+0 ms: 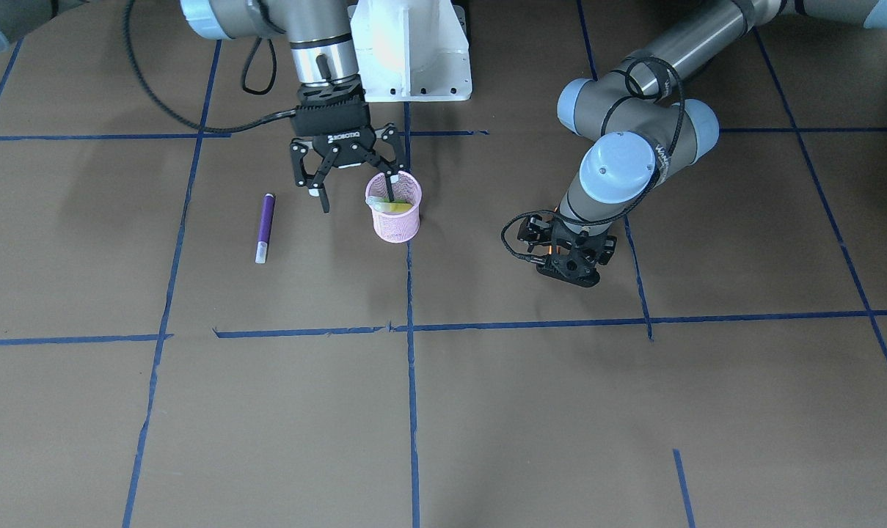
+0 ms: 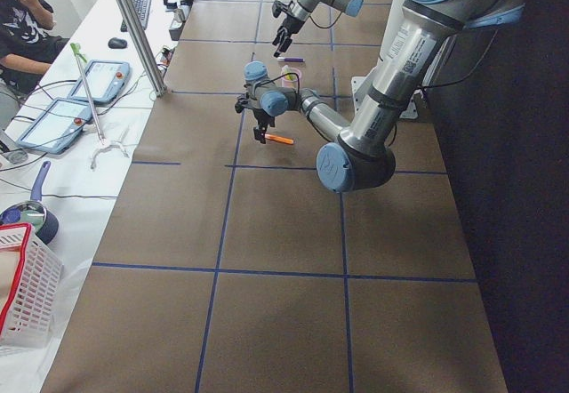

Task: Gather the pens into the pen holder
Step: 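Move the right gripper toward the purple marker while the left grasps the orange highlighter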

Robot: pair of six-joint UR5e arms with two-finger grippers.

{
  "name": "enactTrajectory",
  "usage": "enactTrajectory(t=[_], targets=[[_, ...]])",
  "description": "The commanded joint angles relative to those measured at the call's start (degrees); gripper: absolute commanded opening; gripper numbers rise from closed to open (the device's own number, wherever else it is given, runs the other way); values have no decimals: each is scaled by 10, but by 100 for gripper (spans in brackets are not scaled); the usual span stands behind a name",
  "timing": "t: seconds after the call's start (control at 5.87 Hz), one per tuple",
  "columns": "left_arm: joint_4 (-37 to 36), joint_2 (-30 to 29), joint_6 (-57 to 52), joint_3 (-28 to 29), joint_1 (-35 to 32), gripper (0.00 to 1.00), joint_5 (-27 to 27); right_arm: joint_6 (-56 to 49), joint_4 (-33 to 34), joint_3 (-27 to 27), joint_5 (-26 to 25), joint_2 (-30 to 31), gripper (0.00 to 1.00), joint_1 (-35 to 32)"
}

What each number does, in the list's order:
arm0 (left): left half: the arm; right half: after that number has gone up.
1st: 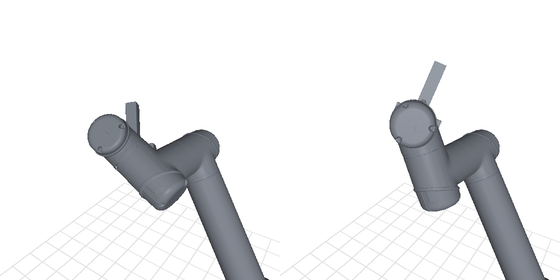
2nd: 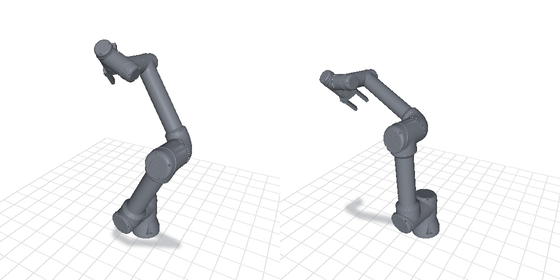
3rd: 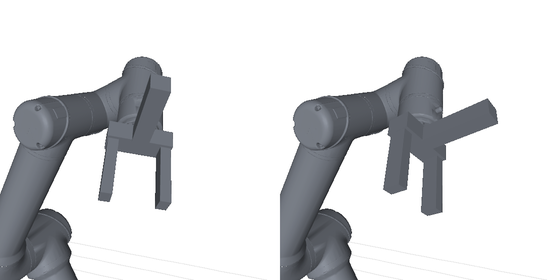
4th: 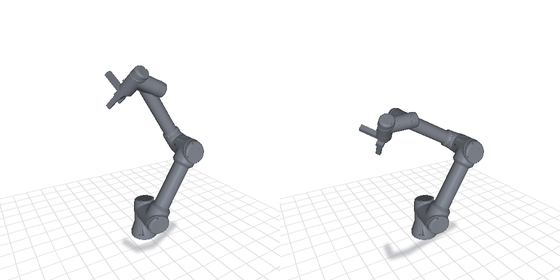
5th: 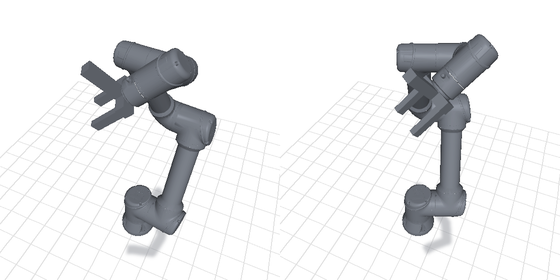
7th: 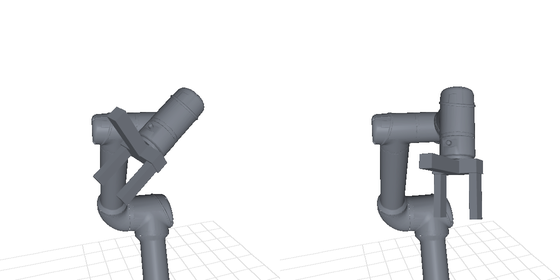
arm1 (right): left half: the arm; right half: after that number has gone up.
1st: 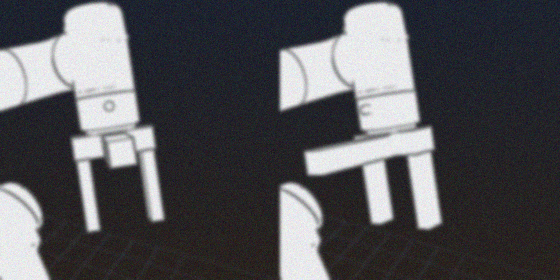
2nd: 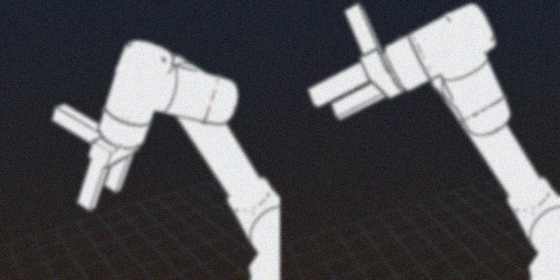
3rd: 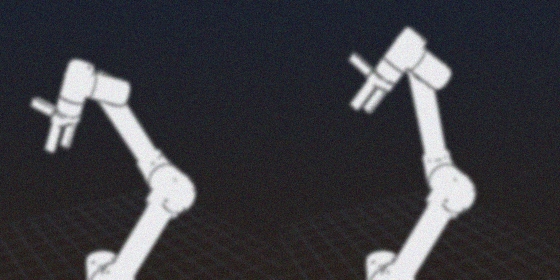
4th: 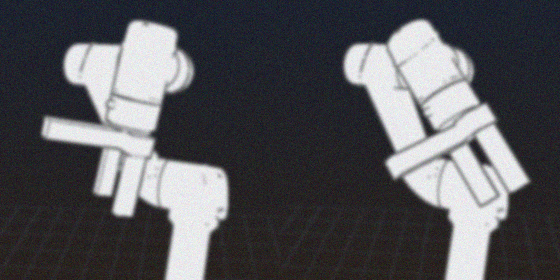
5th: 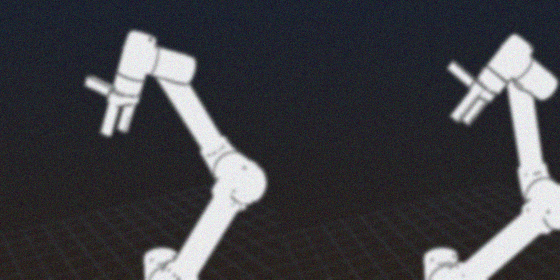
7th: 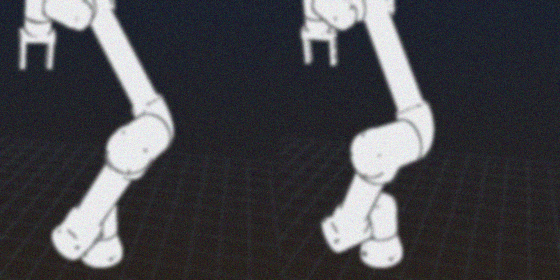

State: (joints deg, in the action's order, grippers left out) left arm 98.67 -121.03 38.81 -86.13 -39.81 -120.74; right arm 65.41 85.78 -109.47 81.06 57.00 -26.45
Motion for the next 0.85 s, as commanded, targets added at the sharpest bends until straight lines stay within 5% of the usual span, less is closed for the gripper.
enactTrajectory(t=[0.0, 0.17, 0.34, 0.68], targets=[[0, 1, -1, 1, 0, 81, 0, -73, 58, -2, 154, 6, 100, -82], [-1, 0, -1, 1, 0, 66, 0, -123, 89, -2, 229, 13, 100, -127], [-1, 1, -1, 1, 0, 53, 0, -160, 92, -2, 254, 24, 100, -152], [-1, 1, -1, 2, 0, 9, 0, -182, 93, -1, 302, 29, 100, -192]])
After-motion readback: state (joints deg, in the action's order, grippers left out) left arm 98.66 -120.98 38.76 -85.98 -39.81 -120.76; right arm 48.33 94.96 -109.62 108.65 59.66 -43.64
